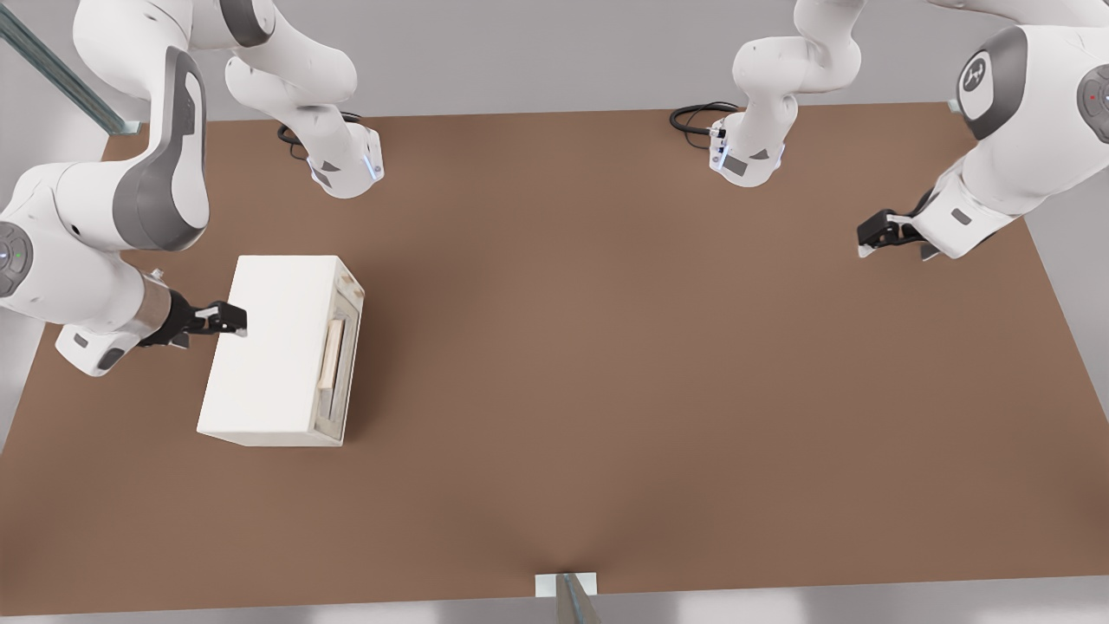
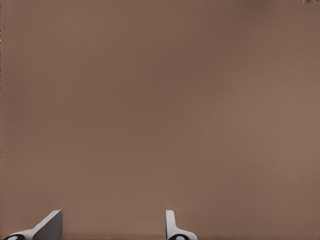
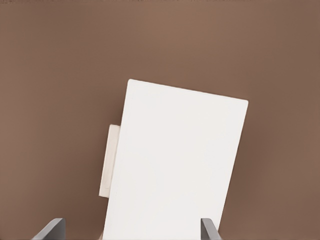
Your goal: Keep left arm still and open the oven door with right arm
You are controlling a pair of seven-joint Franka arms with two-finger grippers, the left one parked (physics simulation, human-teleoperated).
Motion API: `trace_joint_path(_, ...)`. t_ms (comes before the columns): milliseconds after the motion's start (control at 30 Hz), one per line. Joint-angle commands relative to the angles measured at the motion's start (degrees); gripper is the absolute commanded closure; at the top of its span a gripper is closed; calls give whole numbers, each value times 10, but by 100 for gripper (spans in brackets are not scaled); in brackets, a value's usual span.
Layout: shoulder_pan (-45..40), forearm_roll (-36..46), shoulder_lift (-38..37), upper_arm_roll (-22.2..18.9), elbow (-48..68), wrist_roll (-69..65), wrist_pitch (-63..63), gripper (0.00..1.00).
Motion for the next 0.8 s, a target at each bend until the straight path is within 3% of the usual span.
trace_joint_path(0, 0, 0, -1, 0, 0, 67, 16, 0)
trace_joint_path(33, 15, -14, 19, 1, 5, 60, 16, 0)
trace_joint_path(100, 154, -159, 119, -2, 38, 66, -3, 0)
trace_joint_path(133, 210, -253, 187, -6, 95, 109, -56, 37)
trace_joint_path(167, 234, -256, 236, -1, 134, 230, -78, 74)
trace_joint_path(200, 259, -257, 251, -2, 138, 276, -78, 79)
trace_joint_path(267, 272, -266, 264, -20, 143, 278, -79, 79)
trace_joint_path(333, 285, -368, 275, -29, 151, 278, -93, 79)
trace_joint_path(500, 304, -363, 306, -40, 162, 432, -173, 79)
trace_joint_path(767, 305, -370, 282, -50, 90, 388, -135, 79)
